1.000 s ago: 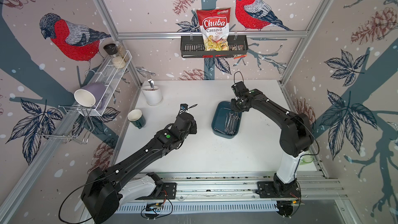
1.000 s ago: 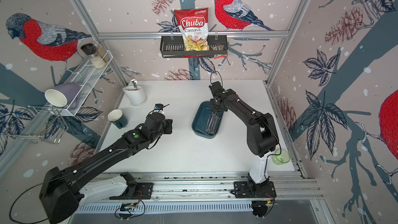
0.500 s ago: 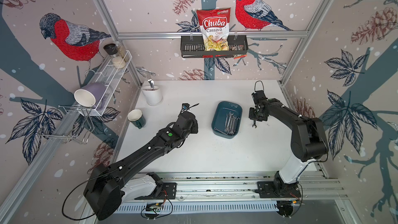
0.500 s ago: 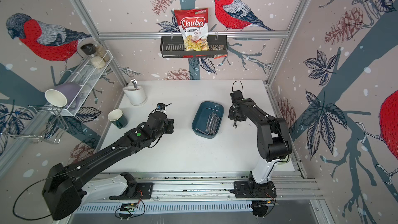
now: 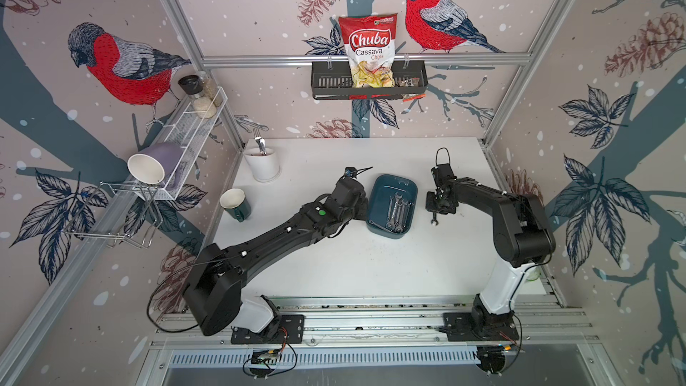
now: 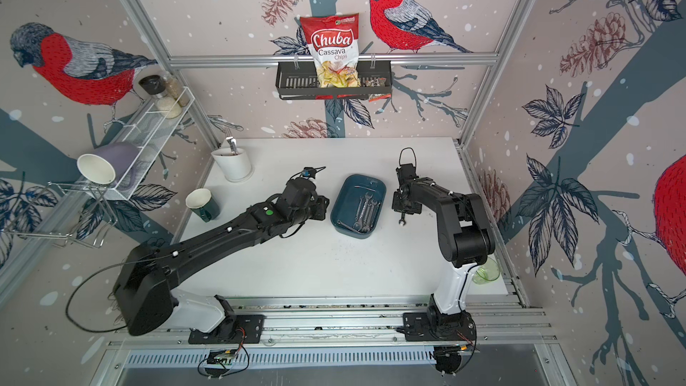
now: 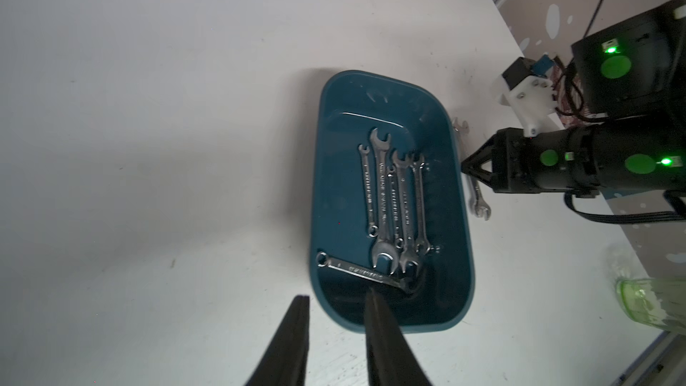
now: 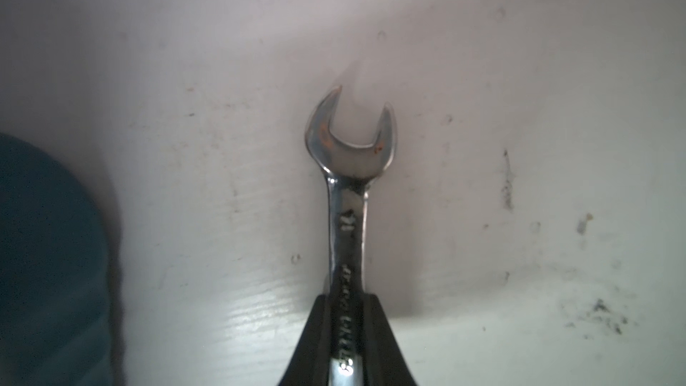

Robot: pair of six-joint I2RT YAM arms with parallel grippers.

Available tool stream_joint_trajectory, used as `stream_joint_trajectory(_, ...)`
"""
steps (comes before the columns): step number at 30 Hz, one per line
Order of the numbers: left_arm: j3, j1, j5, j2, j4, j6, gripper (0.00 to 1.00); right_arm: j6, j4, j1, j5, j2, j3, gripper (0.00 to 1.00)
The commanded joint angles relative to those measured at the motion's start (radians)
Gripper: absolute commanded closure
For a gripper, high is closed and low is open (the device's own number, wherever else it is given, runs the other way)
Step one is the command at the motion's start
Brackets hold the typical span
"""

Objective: Take out the wrench from the storage box
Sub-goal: Place the wrench at the center of the board, then pick up the wrench from the storage box.

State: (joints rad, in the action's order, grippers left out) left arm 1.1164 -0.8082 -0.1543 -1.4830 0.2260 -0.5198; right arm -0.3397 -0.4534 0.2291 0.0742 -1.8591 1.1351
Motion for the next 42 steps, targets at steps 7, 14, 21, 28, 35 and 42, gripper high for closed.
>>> stream_joint_trajectory(7,0.382,-0.076,-0.033,-0.376,0.169,0.121,0.74,-0.014,-0.05,0.001,-0.036,0.083,-0.002,0.54)
stream_joint_trajectory(14,0.591,-0.078,-0.096,-0.645,0.262,0.189,0.77,-0.05,-0.09,0.009,-0.052,0.228,0.002,0.49)
stream_joint_trajectory(21,0.668,-0.078,-0.128,-0.765,0.281,0.21,0.77,-0.075,-0.086,0.012,-0.077,0.339,-0.031,0.47)
stream_joint_trajectory(28,0.701,-0.077,-0.155,-0.825,0.287,0.219,0.77,-0.078,-0.086,0.01,-0.089,0.38,-0.048,0.47)
stream_joint_trajectory(35,0.722,-0.073,-0.143,-0.865,0.289,0.224,0.72,-0.076,-0.082,0.009,-0.094,0.384,-0.055,0.47)
stream_joint_trajectory(42,0.722,-0.065,-0.142,-0.887,0.291,0.218,0.72,-0.074,-0.08,0.001,-0.097,0.382,-0.063,0.46)
